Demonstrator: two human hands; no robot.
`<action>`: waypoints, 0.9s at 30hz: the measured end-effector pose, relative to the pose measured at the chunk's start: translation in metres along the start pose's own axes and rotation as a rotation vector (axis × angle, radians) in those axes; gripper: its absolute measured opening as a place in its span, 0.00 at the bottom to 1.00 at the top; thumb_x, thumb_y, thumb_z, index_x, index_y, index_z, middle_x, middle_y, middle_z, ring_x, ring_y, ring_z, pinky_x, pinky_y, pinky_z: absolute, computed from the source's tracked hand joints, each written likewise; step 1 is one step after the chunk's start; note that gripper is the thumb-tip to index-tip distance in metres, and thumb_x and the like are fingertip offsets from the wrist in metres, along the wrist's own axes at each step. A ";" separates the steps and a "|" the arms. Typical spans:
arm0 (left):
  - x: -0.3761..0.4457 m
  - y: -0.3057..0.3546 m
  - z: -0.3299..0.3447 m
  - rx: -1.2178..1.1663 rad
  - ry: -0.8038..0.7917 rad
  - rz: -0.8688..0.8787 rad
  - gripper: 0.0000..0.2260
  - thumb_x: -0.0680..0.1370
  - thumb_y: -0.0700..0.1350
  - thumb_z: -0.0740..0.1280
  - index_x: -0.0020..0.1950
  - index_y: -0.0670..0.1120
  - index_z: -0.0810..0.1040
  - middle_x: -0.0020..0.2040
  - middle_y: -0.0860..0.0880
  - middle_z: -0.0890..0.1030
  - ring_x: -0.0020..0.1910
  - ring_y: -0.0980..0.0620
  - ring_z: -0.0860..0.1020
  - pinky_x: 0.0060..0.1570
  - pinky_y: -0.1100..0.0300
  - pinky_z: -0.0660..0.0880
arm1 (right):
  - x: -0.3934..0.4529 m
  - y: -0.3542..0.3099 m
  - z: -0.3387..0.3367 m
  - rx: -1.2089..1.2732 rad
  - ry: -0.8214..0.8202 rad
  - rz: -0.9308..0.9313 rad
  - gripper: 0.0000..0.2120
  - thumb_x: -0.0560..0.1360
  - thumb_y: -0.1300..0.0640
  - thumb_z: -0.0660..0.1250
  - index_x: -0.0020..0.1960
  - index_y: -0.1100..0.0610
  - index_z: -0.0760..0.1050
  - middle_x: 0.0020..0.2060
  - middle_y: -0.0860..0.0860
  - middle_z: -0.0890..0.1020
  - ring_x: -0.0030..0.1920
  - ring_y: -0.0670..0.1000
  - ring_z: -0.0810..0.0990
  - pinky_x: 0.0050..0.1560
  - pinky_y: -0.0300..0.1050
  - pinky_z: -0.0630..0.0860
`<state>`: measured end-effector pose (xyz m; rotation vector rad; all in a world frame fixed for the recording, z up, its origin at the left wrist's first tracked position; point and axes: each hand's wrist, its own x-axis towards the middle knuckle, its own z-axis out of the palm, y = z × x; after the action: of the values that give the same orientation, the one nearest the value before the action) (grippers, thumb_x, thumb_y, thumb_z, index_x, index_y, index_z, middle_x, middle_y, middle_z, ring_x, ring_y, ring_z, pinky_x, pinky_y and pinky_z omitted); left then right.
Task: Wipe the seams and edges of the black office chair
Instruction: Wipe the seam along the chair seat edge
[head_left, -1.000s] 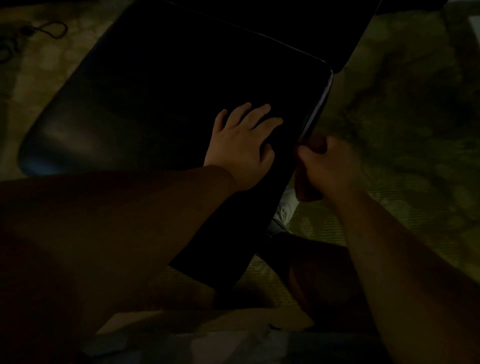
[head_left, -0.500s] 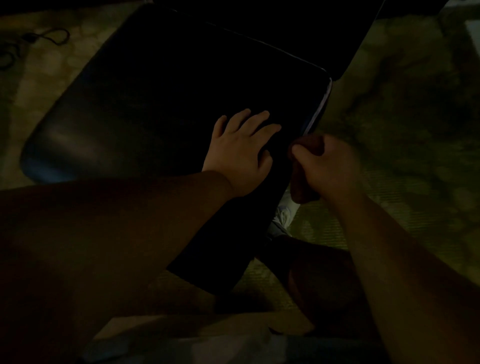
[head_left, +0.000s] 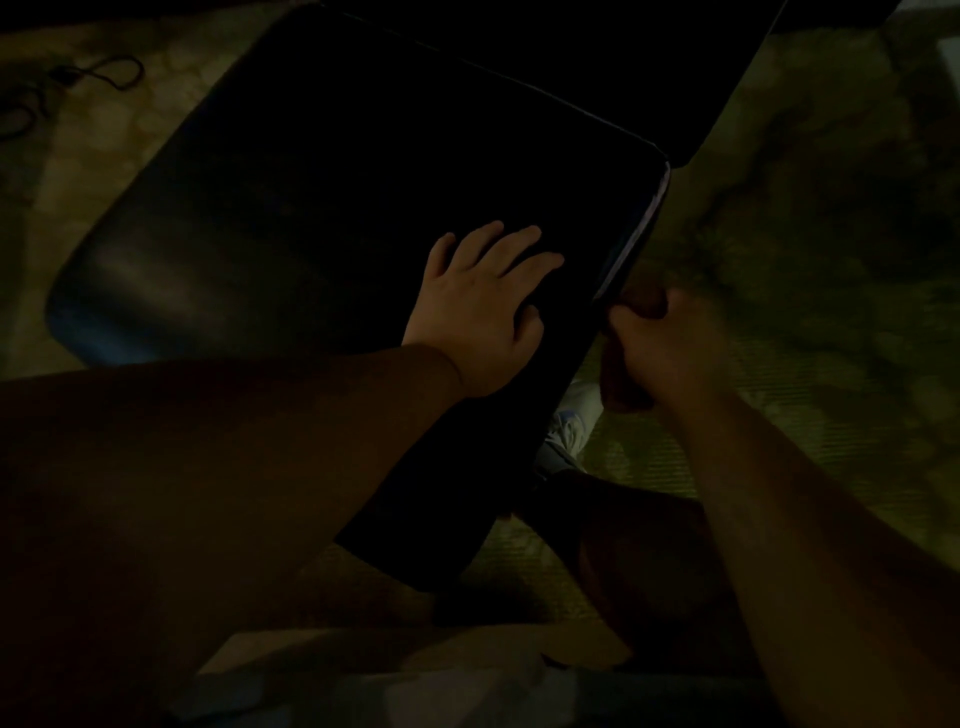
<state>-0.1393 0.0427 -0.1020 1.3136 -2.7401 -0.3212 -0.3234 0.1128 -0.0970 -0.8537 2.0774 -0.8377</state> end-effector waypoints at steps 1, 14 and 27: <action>0.000 0.000 0.000 -0.001 -0.003 -0.002 0.27 0.78 0.57 0.51 0.78 0.57 0.65 0.80 0.53 0.62 0.80 0.44 0.56 0.76 0.36 0.51 | 0.000 -0.002 0.000 0.040 -0.021 -0.006 0.05 0.75 0.51 0.69 0.48 0.52 0.77 0.43 0.49 0.79 0.44 0.49 0.79 0.45 0.46 0.77; 0.000 -0.001 -0.002 0.008 -0.013 0.004 0.28 0.78 0.57 0.50 0.78 0.57 0.64 0.80 0.52 0.61 0.80 0.44 0.56 0.76 0.37 0.50 | 0.000 -0.007 0.001 0.050 -0.043 -0.032 0.04 0.74 0.51 0.70 0.44 0.49 0.76 0.40 0.48 0.80 0.41 0.47 0.79 0.40 0.43 0.77; -0.005 -0.002 -0.003 0.016 -0.021 0.022 0.28 0.78 0.57 0.50 0.78 0.57 0.64 0.80 0.52 0.62 0.80 0.44 0.56 0.76 0.37 0.51 | 0.000 -0.007 -0.001 -0.042 0.033 0.016 0.05 0.74 0.53 0.68 0.47 0.54 0.75 0.42 0.51 0.78 0.47 0.54 0.79 0.49 0.52 0.79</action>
<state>-0.1340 0.0448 -0.0994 1.2898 -2.7775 -0.3142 -0.3220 0.1094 -0.0915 -0.8499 2.1346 -0.8075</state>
